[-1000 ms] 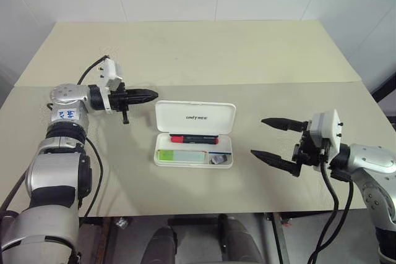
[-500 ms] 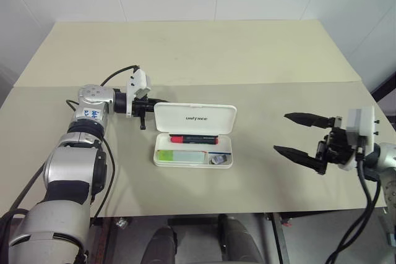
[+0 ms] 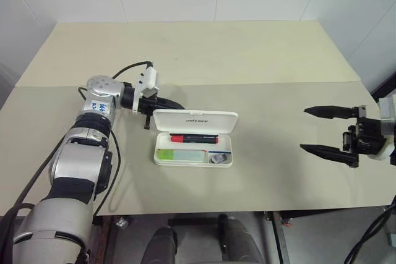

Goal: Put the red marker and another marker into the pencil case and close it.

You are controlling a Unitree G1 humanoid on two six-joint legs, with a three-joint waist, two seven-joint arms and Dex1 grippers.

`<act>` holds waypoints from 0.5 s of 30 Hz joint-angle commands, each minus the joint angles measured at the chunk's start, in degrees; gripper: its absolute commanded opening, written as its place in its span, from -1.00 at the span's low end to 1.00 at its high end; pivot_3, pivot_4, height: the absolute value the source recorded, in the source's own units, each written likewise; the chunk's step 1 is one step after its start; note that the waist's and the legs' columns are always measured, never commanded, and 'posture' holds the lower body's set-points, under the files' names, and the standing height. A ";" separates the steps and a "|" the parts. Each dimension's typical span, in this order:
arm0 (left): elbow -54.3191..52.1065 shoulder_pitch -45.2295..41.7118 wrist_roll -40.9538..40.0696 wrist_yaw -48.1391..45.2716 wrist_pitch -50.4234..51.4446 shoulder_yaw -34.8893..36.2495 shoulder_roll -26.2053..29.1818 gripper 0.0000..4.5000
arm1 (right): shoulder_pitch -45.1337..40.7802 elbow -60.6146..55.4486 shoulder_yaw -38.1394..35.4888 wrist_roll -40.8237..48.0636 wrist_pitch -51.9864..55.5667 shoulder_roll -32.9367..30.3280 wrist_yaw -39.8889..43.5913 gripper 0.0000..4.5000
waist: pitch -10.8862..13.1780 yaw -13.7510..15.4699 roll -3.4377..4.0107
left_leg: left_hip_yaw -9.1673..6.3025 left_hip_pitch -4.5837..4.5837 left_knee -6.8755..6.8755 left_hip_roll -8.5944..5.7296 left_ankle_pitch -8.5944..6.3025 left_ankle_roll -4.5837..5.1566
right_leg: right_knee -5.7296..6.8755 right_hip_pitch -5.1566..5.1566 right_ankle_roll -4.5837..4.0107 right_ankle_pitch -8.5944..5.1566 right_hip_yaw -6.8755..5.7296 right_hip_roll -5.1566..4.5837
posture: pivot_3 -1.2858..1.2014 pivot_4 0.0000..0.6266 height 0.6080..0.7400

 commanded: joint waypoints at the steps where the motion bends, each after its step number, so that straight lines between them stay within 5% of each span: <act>1: -5.26 1.69 -5.08 -6.42 -1.53 -8.44 2.46 -0.99 | -1.75 0.18 0.56 0.33 -1.00 0.11 1.37 1.00 | 0.01 -0.02 0.02 | 0.00 0.00 0.01 0.00 0.00 0.00 | 0.01 0.00 0.00 0.00 0.01 0.00 | 0.03 -0.52 1.00; 15: -7.93 2.85 -8.06 -6.42 -16.84 -30.58 6.22 -0.99 | -1.44 -0.94 2.23 0.36 -1.19 1.88 0.08 1.00 | 0.02 0.08 0.04 | 0.00 -0.01 0.07 -0.01 -0.01 0.01 | 0.00 0.00 -0.02 -0.01 0.05 0.00 | 0.03 -0.52 1.00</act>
